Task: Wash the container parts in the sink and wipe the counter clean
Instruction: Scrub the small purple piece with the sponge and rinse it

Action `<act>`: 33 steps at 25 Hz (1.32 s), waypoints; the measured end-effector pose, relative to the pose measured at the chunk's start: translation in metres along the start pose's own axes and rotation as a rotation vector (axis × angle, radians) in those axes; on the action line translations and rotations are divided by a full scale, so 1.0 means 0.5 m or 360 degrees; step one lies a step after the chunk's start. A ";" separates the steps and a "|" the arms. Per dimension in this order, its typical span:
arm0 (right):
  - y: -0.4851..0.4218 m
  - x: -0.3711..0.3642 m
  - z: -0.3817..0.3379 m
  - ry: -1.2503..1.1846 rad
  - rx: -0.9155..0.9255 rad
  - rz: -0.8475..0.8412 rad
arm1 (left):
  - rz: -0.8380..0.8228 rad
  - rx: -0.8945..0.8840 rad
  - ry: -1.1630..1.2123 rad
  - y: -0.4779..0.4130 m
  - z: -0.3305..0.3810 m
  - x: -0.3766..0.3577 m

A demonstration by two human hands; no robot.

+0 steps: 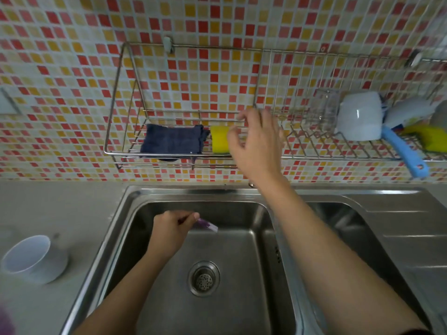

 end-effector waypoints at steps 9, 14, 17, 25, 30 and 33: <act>-0.040 -0.113 -0.023 0.0305 -0.0562 -0.0891 | 0.0231 0.0723 0.0885 0.044 -0.067 0.038; 0.149 0.037 -0.044 -0.0387 -0.0231 -0.0721 | 0.0300 0.1325 0.1867 0.060 -0.067 0.010; 0.262 0.009 0.009 -0.0392 -0.0165 -0.1002 | 0.0142 0.1518 0.2109 0.066 -0.042 -0.008; 0.342 -0.088 0.107 0.0120 0.0054 -0.0968 | -0.0174 0.1670 0.2195 0.070 0.029 -0.044; 0.361 -0.090 0.106 0.0022 0.0074 -0.0916 | -0.0213 0.1797 0.2266 0.075 0.031 -0.053; 0.357 -0.085 0.117 -0.0082 -0.0126 -0.0815 | -0.0256 0.1830 0.2262 0.078 0.030 -0.058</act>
Point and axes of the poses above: each hand's wrist, its own y-axis away from the middle knuckle, its own x-axis out of the back of the hand, z = x × y, the point moved 5 cm from there along -y, towards the middle knuckle, and after that the axes turned 13 degrees about -x, right-handed, at the moved point
